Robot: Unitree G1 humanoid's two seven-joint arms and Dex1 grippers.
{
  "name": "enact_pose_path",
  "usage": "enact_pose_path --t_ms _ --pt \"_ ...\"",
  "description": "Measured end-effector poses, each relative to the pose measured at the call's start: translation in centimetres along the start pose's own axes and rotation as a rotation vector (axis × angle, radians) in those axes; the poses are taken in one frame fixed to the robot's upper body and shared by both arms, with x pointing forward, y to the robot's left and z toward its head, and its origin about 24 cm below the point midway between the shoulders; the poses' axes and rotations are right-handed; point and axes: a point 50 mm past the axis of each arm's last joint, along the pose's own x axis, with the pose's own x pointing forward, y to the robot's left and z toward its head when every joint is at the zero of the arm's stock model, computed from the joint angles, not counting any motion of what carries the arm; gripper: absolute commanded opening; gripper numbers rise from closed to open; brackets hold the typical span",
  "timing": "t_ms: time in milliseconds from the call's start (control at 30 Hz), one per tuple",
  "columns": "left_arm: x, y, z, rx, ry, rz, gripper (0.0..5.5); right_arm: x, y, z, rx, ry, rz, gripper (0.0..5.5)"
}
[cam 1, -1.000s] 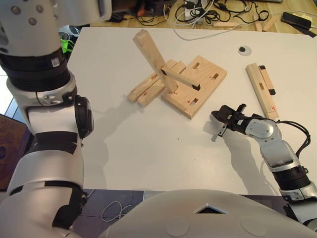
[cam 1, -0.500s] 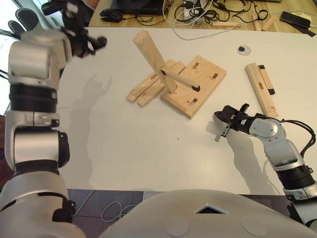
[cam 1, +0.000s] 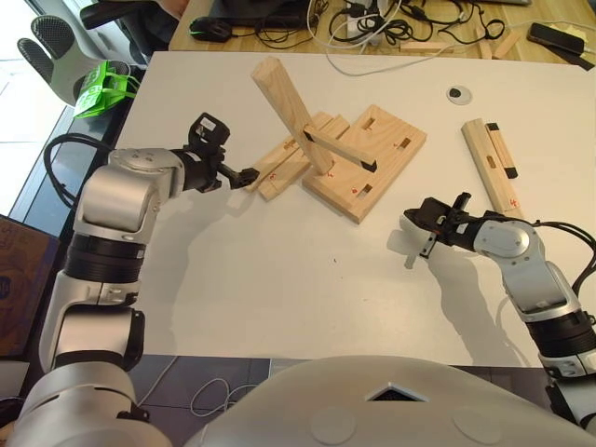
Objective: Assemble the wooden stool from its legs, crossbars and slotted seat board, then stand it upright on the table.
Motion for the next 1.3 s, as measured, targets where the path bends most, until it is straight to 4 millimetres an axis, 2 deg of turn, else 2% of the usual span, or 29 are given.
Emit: enact_pose_path --t_ms 200,367,567,733,967,1100,1300 --pt "0.6 -0.6 -0.3 0.009 0.0 0.008 4.73 0.0 0.0 0.2 0.013 -0.011 0.005 0.0" --pt "1.7 -0.8 -1.4 0.073 0.021 0.032 4.73 0.0 0.1 0.3 0.022 -0.015 0.008 0.0" --pt "2.6 -0.2 -1.7 0.116 0.008 0.071 4.73 -0.1 0.2 0.7 0.02 -0.034 0.024 0.0" --pt "3.0 0.2 -2.0 0.054 0.015 0.09 4.73 -0.1 0.2 0.7 0.019 -0.033 0.026 0.0" --pt "3.2 0.1 -2.0 0.068 0.015 0.098 4.73 -0.2 0.2 0.9 0.014 -0.038 0.026 0.0" --pt "4.1 -0.3 -2.0 0.054 -0.001 0.12 4.73 -0.2 0.2 0.9 0.013 -0.039 0.026 0.0" --pt "5.3 -0.6 -1.6 -0.072 -0.027 0.178 4.73 -0.2 0.2 1.0 0.012 -0.041 0.026 0.0"
